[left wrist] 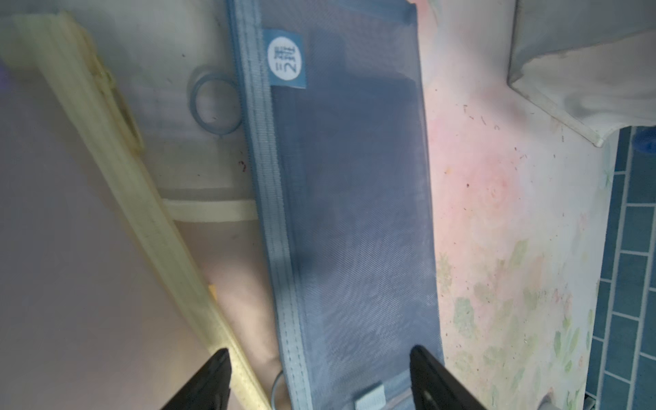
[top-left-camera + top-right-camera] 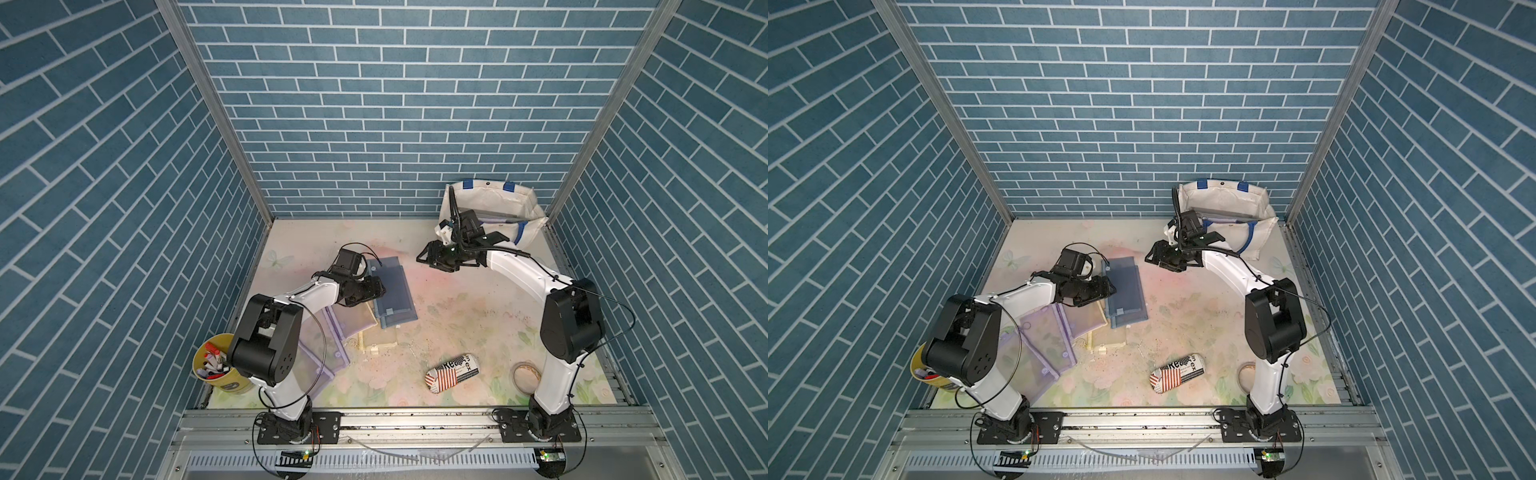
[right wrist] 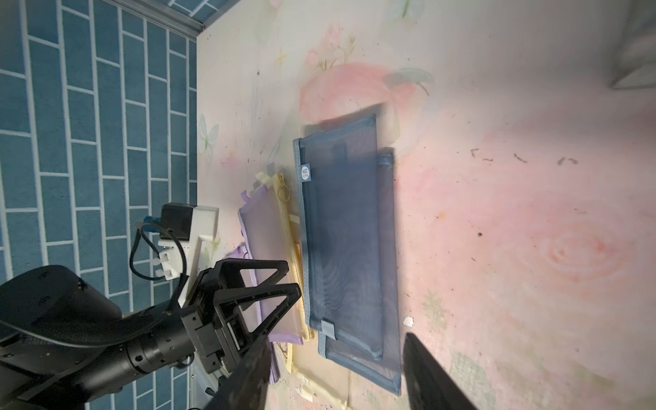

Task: Put the pencil pouch into the canvas bag
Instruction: Pick up the pencil pouch.

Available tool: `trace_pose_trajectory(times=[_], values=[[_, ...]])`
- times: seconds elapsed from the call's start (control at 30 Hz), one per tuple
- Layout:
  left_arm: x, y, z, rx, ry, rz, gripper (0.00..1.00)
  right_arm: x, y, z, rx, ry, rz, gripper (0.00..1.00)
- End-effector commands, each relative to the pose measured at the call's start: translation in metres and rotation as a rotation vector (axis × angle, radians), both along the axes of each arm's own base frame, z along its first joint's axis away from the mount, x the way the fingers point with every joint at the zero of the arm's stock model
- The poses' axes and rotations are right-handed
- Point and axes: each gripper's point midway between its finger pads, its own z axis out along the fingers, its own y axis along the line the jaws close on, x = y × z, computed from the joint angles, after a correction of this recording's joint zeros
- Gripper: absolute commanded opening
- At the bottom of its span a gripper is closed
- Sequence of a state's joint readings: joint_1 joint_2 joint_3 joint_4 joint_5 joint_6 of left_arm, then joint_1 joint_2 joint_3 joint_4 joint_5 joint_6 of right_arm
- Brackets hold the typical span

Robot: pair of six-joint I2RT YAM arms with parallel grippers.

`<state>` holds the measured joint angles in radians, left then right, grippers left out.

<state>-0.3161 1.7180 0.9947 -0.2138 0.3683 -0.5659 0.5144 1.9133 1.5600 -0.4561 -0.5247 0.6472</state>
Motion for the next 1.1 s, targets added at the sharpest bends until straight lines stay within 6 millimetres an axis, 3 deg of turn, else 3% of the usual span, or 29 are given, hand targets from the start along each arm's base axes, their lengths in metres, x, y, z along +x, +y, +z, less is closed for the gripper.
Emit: trace_pose_trajectory(times=[0.0, 0.3, 0.37, 0.4, 0.57, 0.87, 1.07], values=[[0.015, 0.0, 0.0, -0.017, -0.033, 0.009, 0.78, 0.0, 0.019, -0.014, 0.046, 0.019, 0.049, 0.59], [0.027, -0.009, -0.013, -0.038, -0.025, -0.008, 0.58, 0.025, 0.042, -0.057, 0.043, 0.069, 0.052, 0.57], [0.027, -0.01, -0.016, -0.043, -0.019, -0.009, 0.54, 0.029, 0.049, -0.058, 0.063, 0.067, 0.059, 0.56], [0.027, -0.01, -0.017, -0.048, -0.015, -0.011, 0.52, 0.029, 0.052, -0.071, 0.062, 0.089, 0.062, 0.56], [0.025, -0.013, -0.022, -0.064, -0.008, -0.005, 0.4, 0.03, 0.065, -0.086, 0.096, 0.118, 0.076, 0.55], [0.018, -0.024, -0.025, -0.084, -0.007, -0.022, 0.28, 0.024, 0.079, -0.099, 0.134, 0.158, 0.095, 0.52], [0.015, -0.034, -0.024, -0.09, -0.01, -0.045, 0.21, 0.02, 0.08, -0.093, 0.16, 0.141, 0.101, 0.49]])
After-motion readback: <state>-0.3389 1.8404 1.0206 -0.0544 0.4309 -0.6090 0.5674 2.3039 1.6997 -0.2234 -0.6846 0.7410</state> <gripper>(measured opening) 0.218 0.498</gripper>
